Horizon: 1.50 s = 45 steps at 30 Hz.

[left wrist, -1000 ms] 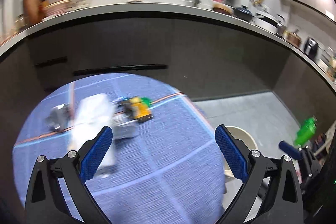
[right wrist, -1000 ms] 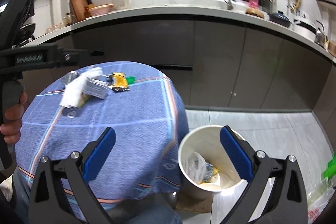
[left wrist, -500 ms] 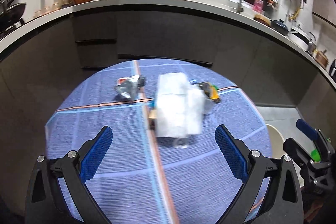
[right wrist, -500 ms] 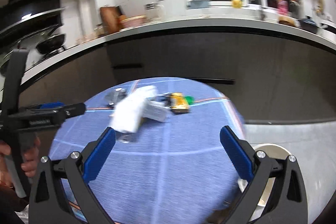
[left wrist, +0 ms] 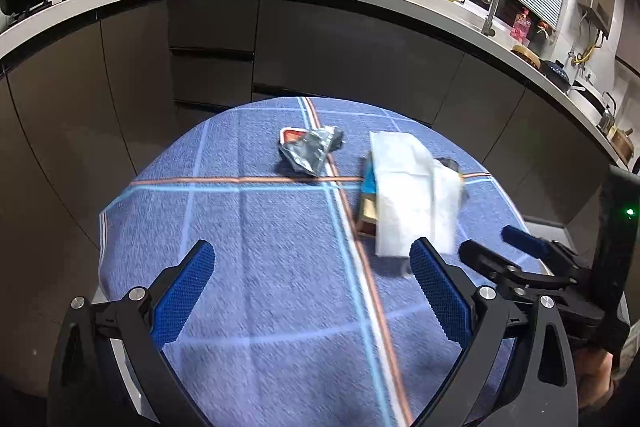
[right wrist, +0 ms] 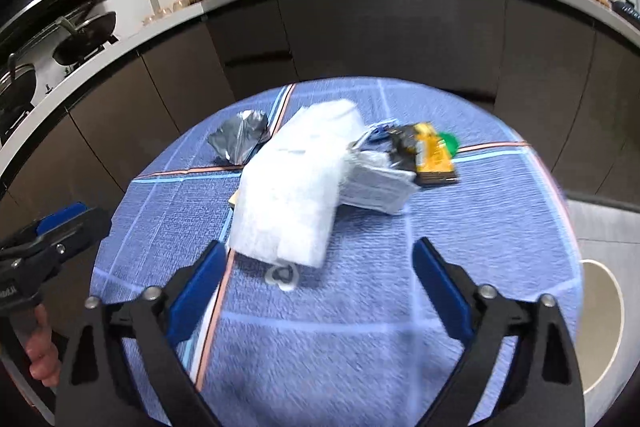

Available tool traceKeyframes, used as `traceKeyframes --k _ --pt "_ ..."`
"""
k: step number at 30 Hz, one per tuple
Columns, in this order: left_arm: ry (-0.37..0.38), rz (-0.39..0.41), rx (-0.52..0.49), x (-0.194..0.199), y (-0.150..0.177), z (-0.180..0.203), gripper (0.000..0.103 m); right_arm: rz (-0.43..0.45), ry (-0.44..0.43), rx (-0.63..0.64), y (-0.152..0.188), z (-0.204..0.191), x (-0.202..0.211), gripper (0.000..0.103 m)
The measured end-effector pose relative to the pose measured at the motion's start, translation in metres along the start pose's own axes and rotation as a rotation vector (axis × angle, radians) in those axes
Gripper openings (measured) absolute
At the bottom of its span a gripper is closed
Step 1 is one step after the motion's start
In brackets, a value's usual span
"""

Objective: Collect trash
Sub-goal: 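Grasp the red-silver foil wrapper with the left gripper while the right grasps the white tissue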

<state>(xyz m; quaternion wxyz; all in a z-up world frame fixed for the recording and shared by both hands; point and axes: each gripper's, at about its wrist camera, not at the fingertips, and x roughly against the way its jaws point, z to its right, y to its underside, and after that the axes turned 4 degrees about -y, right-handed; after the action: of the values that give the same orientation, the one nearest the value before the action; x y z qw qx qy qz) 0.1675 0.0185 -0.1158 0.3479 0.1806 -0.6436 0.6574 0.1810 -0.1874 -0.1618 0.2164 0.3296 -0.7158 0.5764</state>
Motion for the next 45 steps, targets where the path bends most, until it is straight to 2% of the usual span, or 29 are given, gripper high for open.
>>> traceKeyframes --k 7,10,13,14,15,16,17,19,22,24,26,29,30,33,41,45 --pt "0.013 0.009 -0.051 -0.049 -0.033 -0.013 0.094 -0.061 0.003 0.020 -0.007 -0.012 -0.040 0.076" --pt "0.036 -0.016 -0.068 -0.077 -0.049 -0.012 0.093 -0.063 -0.003 0.019 -0.009 -0.014 -0.045 0.067" --pt "0.066 -0.047 -0.075 -0.106 -0.066 -0.009 0.093 -0.069 -0.007 0.023 -0.011 -0.013 -0.046 0.045" --pt "0.075 -0.058 -0.079 -0.116 -0.072 -0.007 0.094 -0.071 -0.011 0.021 -0.012 -0.013 -0.046 0.032" --pt "0.077 -0.068 -0.086 -0.125 -0.078 -0.004 0.093 -0.072 -0.015 0.018 -0.013 -0.012 -0.046 0.021" --pt "0.068 -0.077 -0.091 -0.131 -0.081 -0.003 0.094 -0.070 -0.025 0.019 -0.013 -0.012 -0.044 0.018" --pt "0.053 -0.087 -0.098 -0.139 -0.084 -0.001 0.094 -0.067 -0.033 0.023 -0.013 -0.012 -0.041 0.006" --pt "0.031 -0.106 -0.112 -0.154 -0.090 0.004 0.092 -0.052 -0.041 0.039 -0.014 -0.014 -0.035 0.005" --pt "0.029 -0.142 -0.093 -0.169 -0.094 0.004 0.080 -0.030 -0.039 0.060 -0.015 -0.016 -0.024 0.005" --pt "0.033 -0.159 -0.087 -0.175 -0.093 0.004 0.070 -0.012 -0.041 0.066 -0.016 -0.017 -0.015 0.005" --pt "0.024 -0.172 -0.102 -0.179 -0.093 0.005 0.051 0.009 -0.046 0.070 -0.017 -0.017 -0.007 0.005" --pt "0.022 -0.183 -0.114 -0.180 -0.093 0.009 0.044 0.040 -0.049 0.075 -0.020 -0.019 0.006 0.005" --pt "0.025 -0.182 -0.118 -0.180 -0.093 0.010 0.030 0.051 -0.048 0.079 -0.021 -0.020 0.011 0.005" --pt "0.039 -0.192 -0.116 -0.177 -0.093 0.011 0.020 0.081 -0.044 0.090 -0.024 -0.022 0.023 0.005" --pt "0.081 -0.134 -0.066 -0.130 -0.095 -0.001 0.019 0.158 -0.074 0.082 -0.033 -0.021 0.059 0.005" --pt "0.088 -0.090 -0.091 -0.090 -0.091 0.005 0.019 0.212 -0.112 0.056 -0.041 -0.014 0.083 0.005"
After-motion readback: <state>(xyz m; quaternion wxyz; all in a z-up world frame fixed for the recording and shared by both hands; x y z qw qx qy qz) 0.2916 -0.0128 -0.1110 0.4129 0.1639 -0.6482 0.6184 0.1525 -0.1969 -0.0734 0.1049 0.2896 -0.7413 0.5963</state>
